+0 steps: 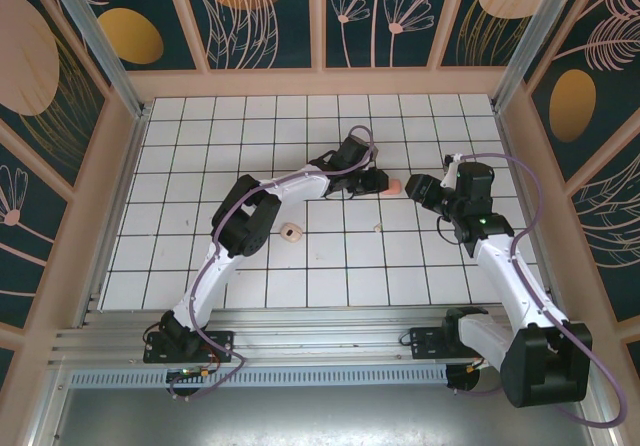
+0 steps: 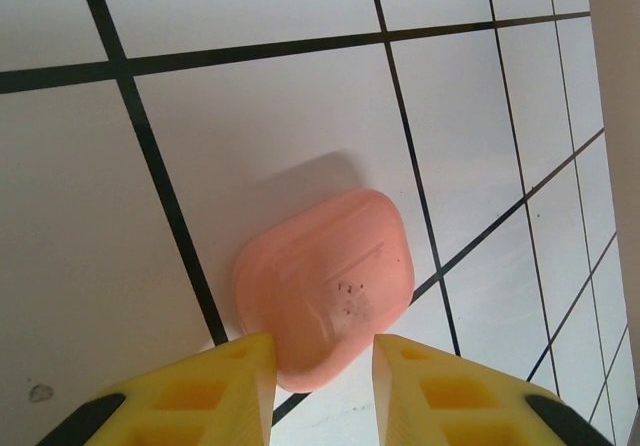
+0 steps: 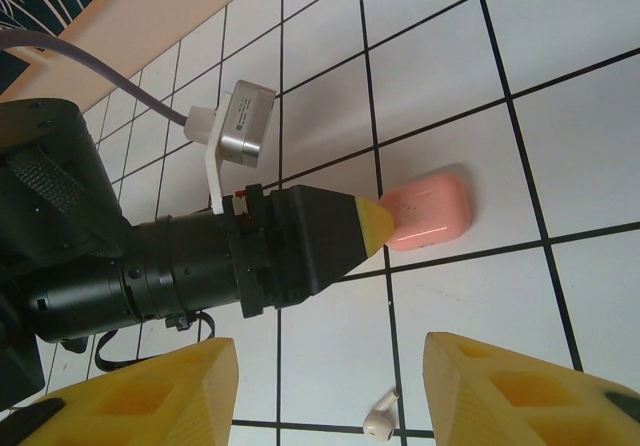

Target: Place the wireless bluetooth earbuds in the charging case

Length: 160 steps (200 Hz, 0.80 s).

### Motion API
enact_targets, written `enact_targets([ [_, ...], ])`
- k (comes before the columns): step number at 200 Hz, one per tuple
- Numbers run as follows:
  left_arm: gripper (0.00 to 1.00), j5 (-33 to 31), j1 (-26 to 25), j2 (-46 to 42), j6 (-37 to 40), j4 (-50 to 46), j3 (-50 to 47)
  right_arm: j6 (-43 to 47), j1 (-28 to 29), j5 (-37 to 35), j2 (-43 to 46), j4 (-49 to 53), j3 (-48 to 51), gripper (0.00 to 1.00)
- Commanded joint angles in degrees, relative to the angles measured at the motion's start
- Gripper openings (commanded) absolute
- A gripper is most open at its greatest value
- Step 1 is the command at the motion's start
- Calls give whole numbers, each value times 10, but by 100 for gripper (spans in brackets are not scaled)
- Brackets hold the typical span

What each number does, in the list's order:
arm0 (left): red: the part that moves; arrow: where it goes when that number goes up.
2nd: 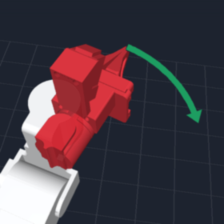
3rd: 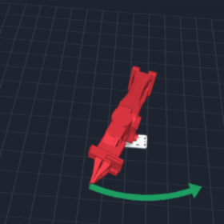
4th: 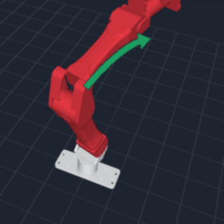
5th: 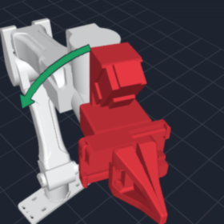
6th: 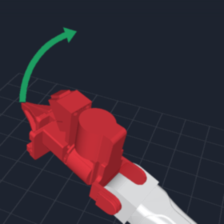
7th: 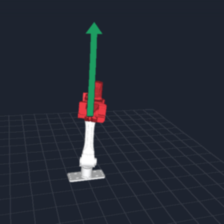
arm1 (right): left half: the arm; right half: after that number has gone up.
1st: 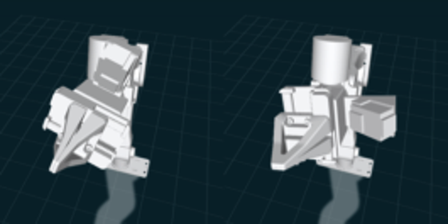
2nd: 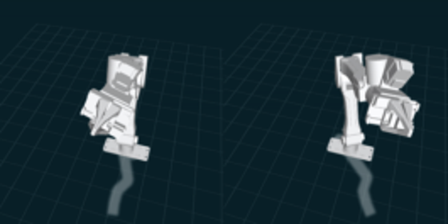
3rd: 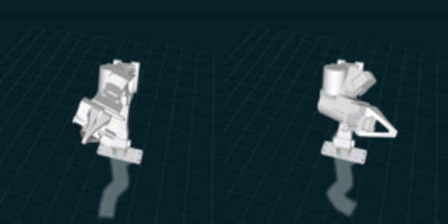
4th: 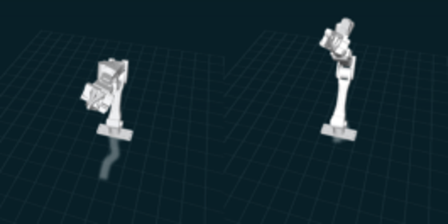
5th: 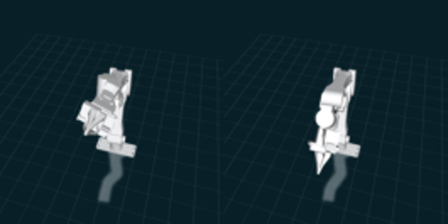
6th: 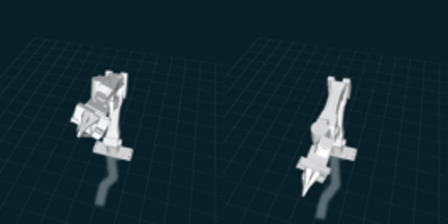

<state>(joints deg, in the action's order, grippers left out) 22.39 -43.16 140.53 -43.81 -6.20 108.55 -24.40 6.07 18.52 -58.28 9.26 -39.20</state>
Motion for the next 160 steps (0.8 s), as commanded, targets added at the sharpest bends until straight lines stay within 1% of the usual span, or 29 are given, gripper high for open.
enact_targets([
  [1, 31, 13, -4, 7, -7, 13, 14, -3, -4, 4, 15, -8, 5, 52],
  [23, 33, -2, -3, -16, 10, -3, 6, -3, -4, 3, 21, -2, 4, 53],
  [46, 36, -32, -4, -54, 57, -58, 2, -2, -4, 1, 26, 3, 2, 53],
  [83, 41, -120, -3, -153, 150, -181, -33, -2, -4, 3, 27, 2, 2, 53],
  [127, 48, -219, -2, -280, 222, -303, -137, -1, -2, 10, 25, -2, 2, 52],
  [138, 51, -226, 0, -305, 239, -338, -164, -1, -2, 9, 26, -1, 2, 52],
  [160, 55, -243, 9, -356, 263, -375, -229, 1, 0, 11, 28, 2, 5, 52],
])
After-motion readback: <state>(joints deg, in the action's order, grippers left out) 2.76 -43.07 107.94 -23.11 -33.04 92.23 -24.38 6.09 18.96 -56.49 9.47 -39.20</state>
